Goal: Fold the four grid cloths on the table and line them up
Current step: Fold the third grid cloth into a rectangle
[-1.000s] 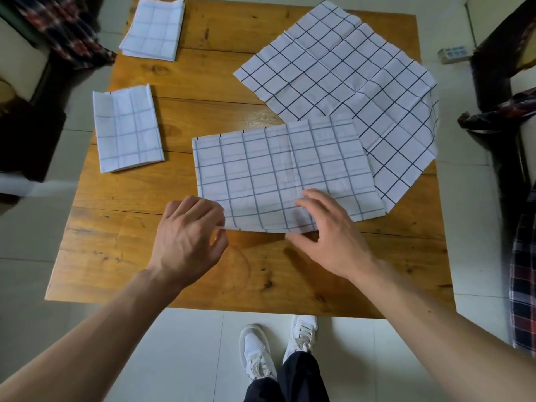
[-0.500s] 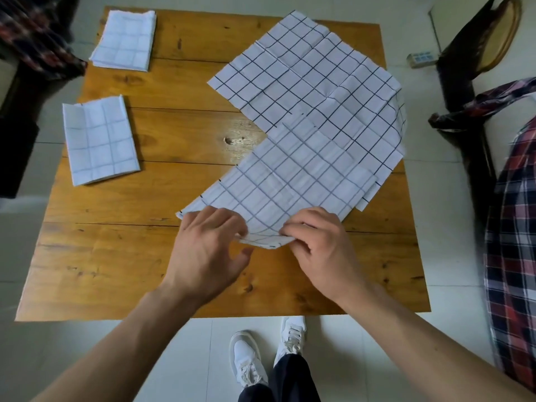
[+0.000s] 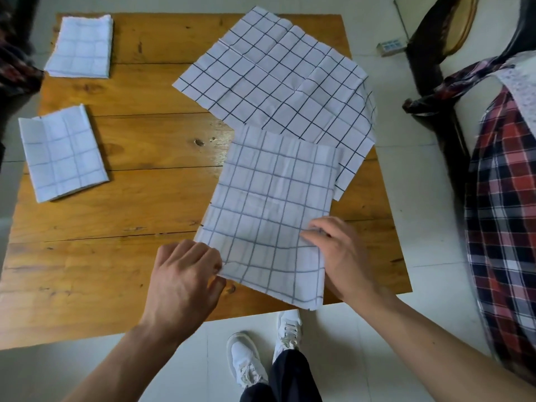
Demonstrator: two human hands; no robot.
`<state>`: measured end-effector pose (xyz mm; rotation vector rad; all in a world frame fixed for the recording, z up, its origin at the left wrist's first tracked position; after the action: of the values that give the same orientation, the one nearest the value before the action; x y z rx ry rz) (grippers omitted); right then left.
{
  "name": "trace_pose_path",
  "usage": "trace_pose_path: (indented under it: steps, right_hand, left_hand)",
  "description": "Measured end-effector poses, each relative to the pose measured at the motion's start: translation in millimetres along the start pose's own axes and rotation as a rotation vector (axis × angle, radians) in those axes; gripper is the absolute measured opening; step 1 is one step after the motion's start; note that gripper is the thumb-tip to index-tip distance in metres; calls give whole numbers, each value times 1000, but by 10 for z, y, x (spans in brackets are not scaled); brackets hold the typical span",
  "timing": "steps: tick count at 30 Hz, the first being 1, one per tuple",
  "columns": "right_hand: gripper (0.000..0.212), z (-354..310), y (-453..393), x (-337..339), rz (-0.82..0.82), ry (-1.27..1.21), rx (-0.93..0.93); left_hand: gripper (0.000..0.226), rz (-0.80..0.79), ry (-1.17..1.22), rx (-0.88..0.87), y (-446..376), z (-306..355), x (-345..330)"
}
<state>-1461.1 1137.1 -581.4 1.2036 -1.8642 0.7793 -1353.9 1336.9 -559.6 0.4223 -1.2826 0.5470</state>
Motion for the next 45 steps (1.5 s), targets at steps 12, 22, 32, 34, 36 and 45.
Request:
trace_pose_path:
  steps: [12, 22, 32, 34, 36, 45]
  right_hand:
    - [33, 242, -18, -25, -118, -147, -36]
    - [43, 336, -8, -50, -164, -200, -48]
    - [37, 401, -82, 67, -102, -237, -71]
    - [32, 398, -135, 91, -95, -281, -66]
    - [32, 413, -199, 88, -94, -344, -78]
    - [11, 603, -451, 149, -28, -481, -321]
  left_hand:
    - [26, 19, 131, -110, 128, -132, -119]
    - [42, -8, 99, -82, -243, -405, -327]
    - [23, 37, 160, 37, -377, -521, -287]
    - [31, 40, 195, 90, -405, -550, -249]
    - [32, 33, 247, 141, -438, -577, -219]
    - [18, -3, 431, 430, -623, -816, -300]
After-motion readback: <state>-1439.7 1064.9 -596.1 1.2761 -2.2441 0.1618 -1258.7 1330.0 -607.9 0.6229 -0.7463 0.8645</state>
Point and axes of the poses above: each hand's wrist, its own y-axis away from the middle knuckle, its own x-axis out of the back of the hand, z = x × y, the point moved 10 cm from there along -y, towards the middle knuckle, and after that the axes turned 7 degrees about -y, right-handed, at the moved point
